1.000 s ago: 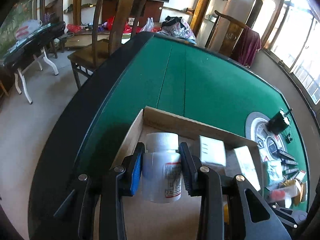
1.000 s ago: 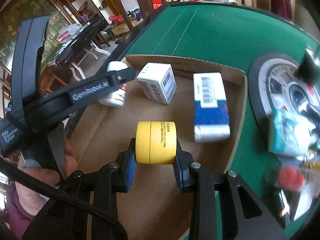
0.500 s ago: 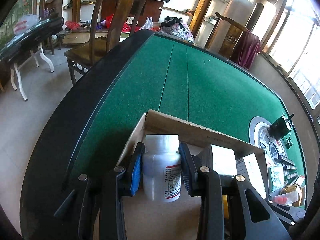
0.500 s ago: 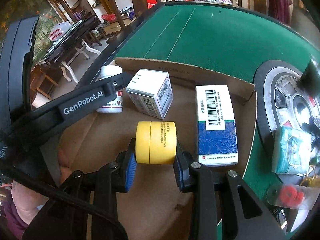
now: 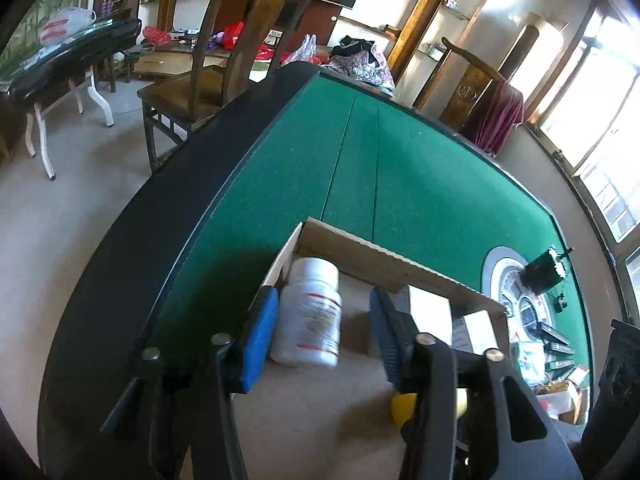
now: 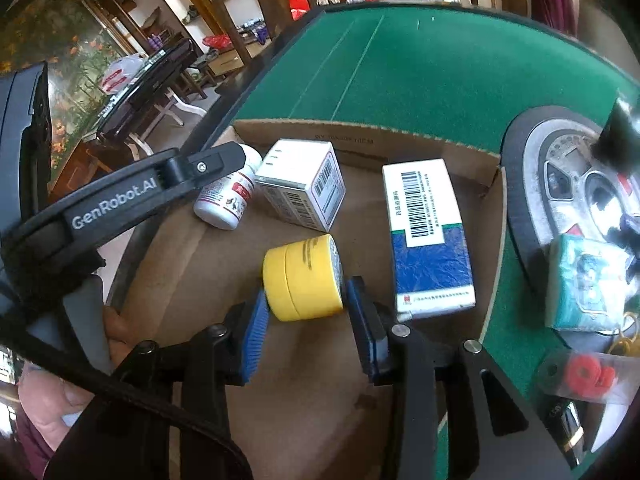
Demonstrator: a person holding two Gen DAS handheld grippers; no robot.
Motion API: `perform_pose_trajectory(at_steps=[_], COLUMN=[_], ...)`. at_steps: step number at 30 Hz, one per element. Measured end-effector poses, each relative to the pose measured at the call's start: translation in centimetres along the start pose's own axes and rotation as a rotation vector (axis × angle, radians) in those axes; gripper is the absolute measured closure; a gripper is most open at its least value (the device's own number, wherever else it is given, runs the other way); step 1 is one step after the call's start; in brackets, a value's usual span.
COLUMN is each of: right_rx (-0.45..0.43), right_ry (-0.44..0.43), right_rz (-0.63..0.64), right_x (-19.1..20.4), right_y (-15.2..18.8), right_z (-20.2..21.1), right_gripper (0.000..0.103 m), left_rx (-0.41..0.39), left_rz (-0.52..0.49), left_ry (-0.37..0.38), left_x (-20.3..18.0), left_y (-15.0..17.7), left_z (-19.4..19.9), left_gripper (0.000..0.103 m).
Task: Organize objects
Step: 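Place the pill bottle and tape roll into the cardboard tray, open both grippers, then grasp the small white box with the left gripper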
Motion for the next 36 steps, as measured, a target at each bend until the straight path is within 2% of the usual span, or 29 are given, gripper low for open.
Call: perform_pose_trajectory(at_steps=[3, 5, 9, 12, 14, 18, 22, 26, 36], right_rx=[-0.023, -0.047, -0.109, -0.178, -0.220, -0.295, -0.346, -0.377, -0.466], right_ry=[-0.028, -0.050, -0.062, -0.033, -0.009, 0.036, 0.077, 0.107, 0.169], right_rz=[0.003, 0.002, 0.019, 0.047, 0.062, 0.076, 0.060, 0.020, -0.098], right_x=[0.7, 1.0, 1.0, 0.4, 0.0, -1.5, -4.6, -8.7, -17.4], right_y=[0.4, 0.8, 1.6, 2.5, 2.9, 4.2, 5.5, 6.6, 7.6], right_z=[1.3, 2.6, 5.4, 8.0, 9.3, 12.5, 15.7, 18.5, 23.5], right_gripper=[0.063, 0.057, 0.056, 0.050, 0.046, 0.045, 0.041, 0.040, 0.041], left_rx=[-0.009, -0.019, -0.044, -0.115, -0.167, -0.262, -0.317, -0.347, -0.331], left_rz=[0.009, 0.016, 0.008, -0.032, -0.062, -0.141, -0.216, -0.290, -0.412], left_ry=[-0.022, -0.033, -0.061, -0.118, -0.142, -0.168, -0.172, -0.186, -0.221], left_x=[0.2, 0.3, -0.2, -1.1, -2.1, -5.6, -9.3, -13.2, -19.7], left_y=[0.4, 0.8, 1.9, 2.5, 2.9, 4.3, 6.0, 7.7, 10.9], left_z=[1.3, 2.4, 5.1, 7.9, 9.7, 13.0, 14.9, 15.6, 15.2], left_gripper=[0.046, 0.046, 0.046, 0.044, 0.039, 0.037, 0.027, 0.027, 0.027])
Point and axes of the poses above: each gripper's, at about its wrist camera, not at the fingertips, and z roughly against the way its jaws point, x to its left, y to its underside, the point moved 10 cm from there along -z, roughly the way its jaws point, and after that the axes turned 8 degrees about -y, right-handed, at the moved point
